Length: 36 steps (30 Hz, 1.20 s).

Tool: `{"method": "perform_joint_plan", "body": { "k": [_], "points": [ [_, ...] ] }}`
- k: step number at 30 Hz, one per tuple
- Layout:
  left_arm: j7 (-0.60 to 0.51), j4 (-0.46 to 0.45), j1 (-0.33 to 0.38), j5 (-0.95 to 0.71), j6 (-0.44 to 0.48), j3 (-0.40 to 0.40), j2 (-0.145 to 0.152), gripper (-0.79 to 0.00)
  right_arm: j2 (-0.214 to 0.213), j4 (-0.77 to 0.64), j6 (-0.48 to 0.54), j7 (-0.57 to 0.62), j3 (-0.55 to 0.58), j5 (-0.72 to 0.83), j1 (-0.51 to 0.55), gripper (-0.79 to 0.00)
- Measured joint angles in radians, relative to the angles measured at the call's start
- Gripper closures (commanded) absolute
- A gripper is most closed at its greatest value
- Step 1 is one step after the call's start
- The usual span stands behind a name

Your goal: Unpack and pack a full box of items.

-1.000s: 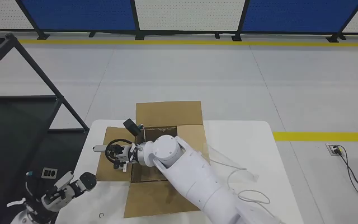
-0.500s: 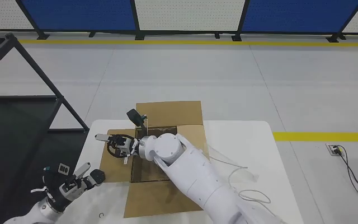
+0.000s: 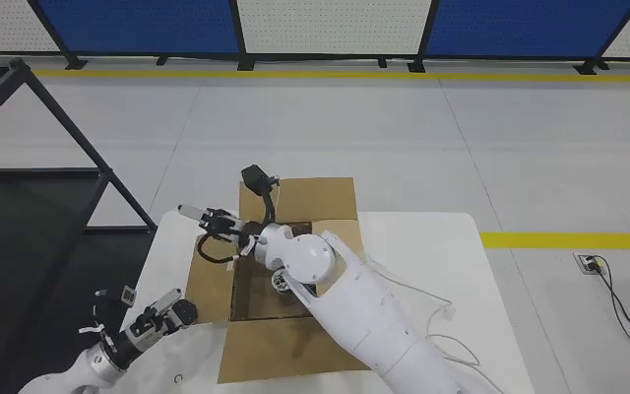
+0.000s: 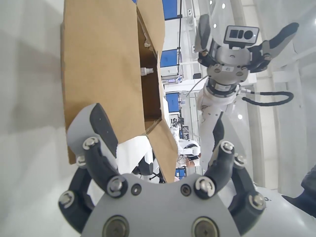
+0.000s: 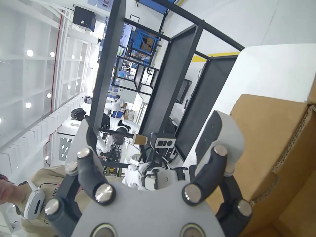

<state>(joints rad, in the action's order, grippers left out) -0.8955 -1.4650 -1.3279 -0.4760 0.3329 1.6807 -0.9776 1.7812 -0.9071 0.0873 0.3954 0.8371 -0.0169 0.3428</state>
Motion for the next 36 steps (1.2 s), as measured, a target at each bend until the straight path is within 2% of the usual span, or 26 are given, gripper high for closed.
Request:
{"method": "perform_joint_plan", "body": {
  "k": [6, 9, 12, 16, 19, 22, 30, 36],
  "points": [
    [0.005, 0.019, 0.023, 0.016, 0.005, -0.031, -0.003, -0.785, -0.094, -0.554, -0.183, 0.017, 0.152, -0.23, 0.329, -0.785],
    [-0.004, 0.028, 0.04, 0.02, 0.001, -0.05, -0.005, -0.785, -0.117, -0.741, -0.221, 0.045, 0.197, -0.298, 0.455, -0.785],
    [-0.009, 0.036, 0.054, 0.03, -0.001, -0.067, -0.006, -0.785, -0.128, -0.839, -0.236, 0.064, 0.216, -0.332, 0.52, -0.785],
    [-0.011, 0.042, 0.066, 0.034, 0.004, -0.08, -0.007, -0.785, -0.133, -0.869, -0.259, 0.084, 0.224, -0.342, 0.542, -0.785],
    [-0.014, 0.045, 0.073, 0.035, 0.003, -0.082, -0.007, -0.785, -0.134, -0.852, -0.32, 0.108, 0.233, -0.316, 0.536, -0.785],
    [-0.016, 0.042, 0.076, 0.036, 0.008, -0.071, -0.005, -0.785, -0.133, -0.851, -0.31, 0.108, 0.233, -0.317, 0.535, -0.785],
    [-0.05, -0.032, 0.036, 0.015, 0.036, 0.029, 0.01, -0.785, -0.134, -0.85, -0.305, 0.105, 0.234, -0.314, 0.539, -0.785],
    [-0.059, -0.162, 0.002, -0.011, 0.025, 0.096, 0.018, -0.785, -0.145, -0.855, -0.153, 0.101, 0.284, -0.248, 0.599, -0.785]
  ]
}}
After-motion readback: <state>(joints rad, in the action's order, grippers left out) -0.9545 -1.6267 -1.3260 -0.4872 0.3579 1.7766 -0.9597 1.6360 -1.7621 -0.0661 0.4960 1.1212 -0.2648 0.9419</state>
